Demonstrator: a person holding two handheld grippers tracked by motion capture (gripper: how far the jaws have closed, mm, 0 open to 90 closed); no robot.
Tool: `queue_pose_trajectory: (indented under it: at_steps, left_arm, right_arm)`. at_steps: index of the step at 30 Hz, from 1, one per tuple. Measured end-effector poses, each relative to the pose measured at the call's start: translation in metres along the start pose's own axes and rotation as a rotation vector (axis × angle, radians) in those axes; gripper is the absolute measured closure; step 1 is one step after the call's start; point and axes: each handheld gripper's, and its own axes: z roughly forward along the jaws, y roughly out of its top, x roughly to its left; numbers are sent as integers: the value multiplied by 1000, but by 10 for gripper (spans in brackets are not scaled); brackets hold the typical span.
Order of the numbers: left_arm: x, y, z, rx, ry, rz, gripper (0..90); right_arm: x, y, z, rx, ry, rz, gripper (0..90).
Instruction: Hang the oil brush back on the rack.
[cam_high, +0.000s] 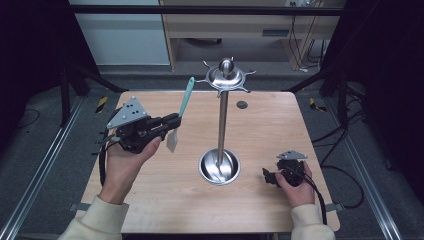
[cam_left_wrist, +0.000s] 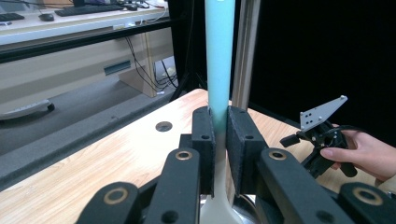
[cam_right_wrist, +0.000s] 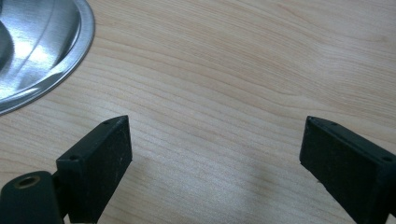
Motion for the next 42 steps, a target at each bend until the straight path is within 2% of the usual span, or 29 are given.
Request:
queue_pose_trajectory:
  at_steps: [22,42]
  left_arm:
    - [0,3,11,24,-37,-18,818]
    - [-1,3,23,53,-54,-12,818]
  right_arm:
    - [0,0,-1,0,8,6,99]
    - [-1,0,-1,1,9,4,98]
